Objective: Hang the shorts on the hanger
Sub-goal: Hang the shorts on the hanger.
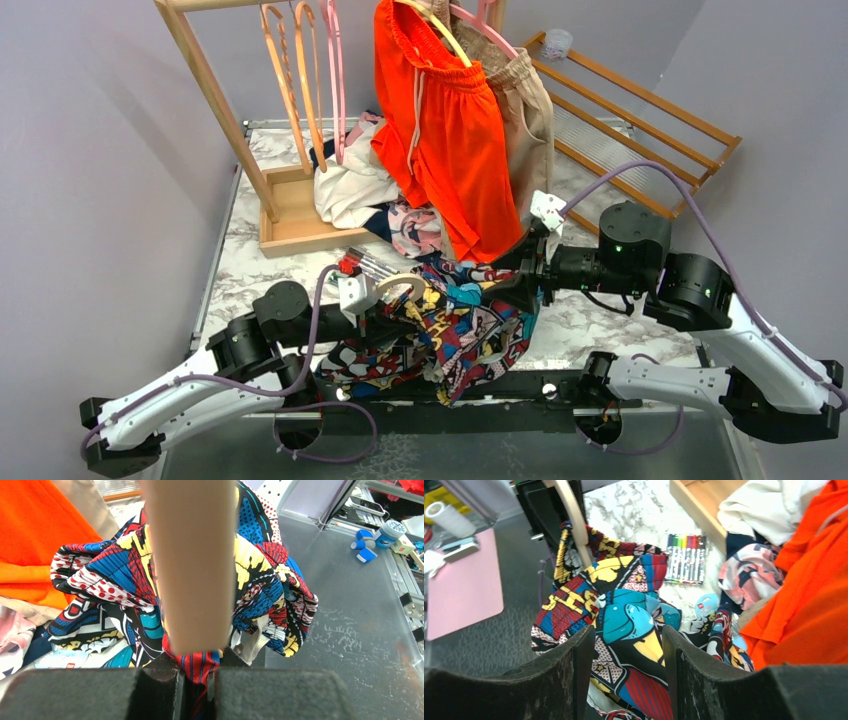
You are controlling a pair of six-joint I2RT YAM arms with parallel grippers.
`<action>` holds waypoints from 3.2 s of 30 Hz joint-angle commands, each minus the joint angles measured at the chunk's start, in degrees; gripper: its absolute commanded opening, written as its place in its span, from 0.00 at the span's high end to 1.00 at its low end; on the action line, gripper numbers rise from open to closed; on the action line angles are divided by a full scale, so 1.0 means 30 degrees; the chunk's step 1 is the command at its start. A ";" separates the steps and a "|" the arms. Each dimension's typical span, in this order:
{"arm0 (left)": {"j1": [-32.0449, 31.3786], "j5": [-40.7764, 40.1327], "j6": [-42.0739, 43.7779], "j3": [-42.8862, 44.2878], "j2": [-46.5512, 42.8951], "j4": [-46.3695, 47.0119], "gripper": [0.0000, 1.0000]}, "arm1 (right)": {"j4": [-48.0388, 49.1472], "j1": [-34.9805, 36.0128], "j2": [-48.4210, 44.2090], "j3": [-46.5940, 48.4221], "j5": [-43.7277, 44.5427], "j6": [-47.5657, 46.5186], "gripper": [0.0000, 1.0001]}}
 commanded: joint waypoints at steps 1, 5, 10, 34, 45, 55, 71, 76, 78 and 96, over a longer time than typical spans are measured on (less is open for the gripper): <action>0.0010 0.1464 0.0487 0.1062 0.0316 0.1117 1.00 | 0.0241 0.0065 0.0079 -0.0510 -0.2665 -0.0679 0.46; 0.0011 0.1703 0.0534 0.1205 0.0572 0.1122 1.00 | 0.0177 0.0061 0.0449 -0.1132 -0.3674 -0.0683 0.46; 0.0011 0.1728 0.0615 0.1350 0.0743 0.1106 1.00 | 0.0733 0.0063 0.0714 -0.1974 -0.4403 -0.0410 0.51; 0.0011 0.3408 0.0230 0.1199 0.2355 0.2086 1.00 | 0.3801 0.0061 0.1420 -0.1773 0.5304 0.1392 0.99; 0.0011 0.2622 0.0466 0.0784 0.1367 0.2031 1.00 | 0.2495 0.0061 0.1366 -0.2774 0.3724 0.1515 0.48; 0.0018 0.3204 0.0205 0.0946 0.2014 0.2029 1.00 | 0.3175 0.0048 0.0065 -0.0927 -0.1537 -0.0659 0.37; 0.0011 0.4470 0.0285 0.2253 0.4248 0.2001 1.00 | 0.6572 0.0047 0.1824 -0.2130 -0.7488 0.0746 0.40; 0.0013 0.4337 0.0385 0.2467 0.4332 0.1969 1.00 | 0.7705 0.0056 0.2146 -0.2756 -0.8163 0.1567 0.46; 0.0018 0.4231 0.0418 0.2499 0.4414 0.1972 1.00 | 0.8037 0.0057 0.2344 -0.2886 -0.8270 0.1806 0.60; 0.0011 -0.1268 0.0704 0.2163 0.0096 0.0954 0.70 | 0.7438 0.0059 -0.1476 -0.3563 -0.1397 0.1706 0.99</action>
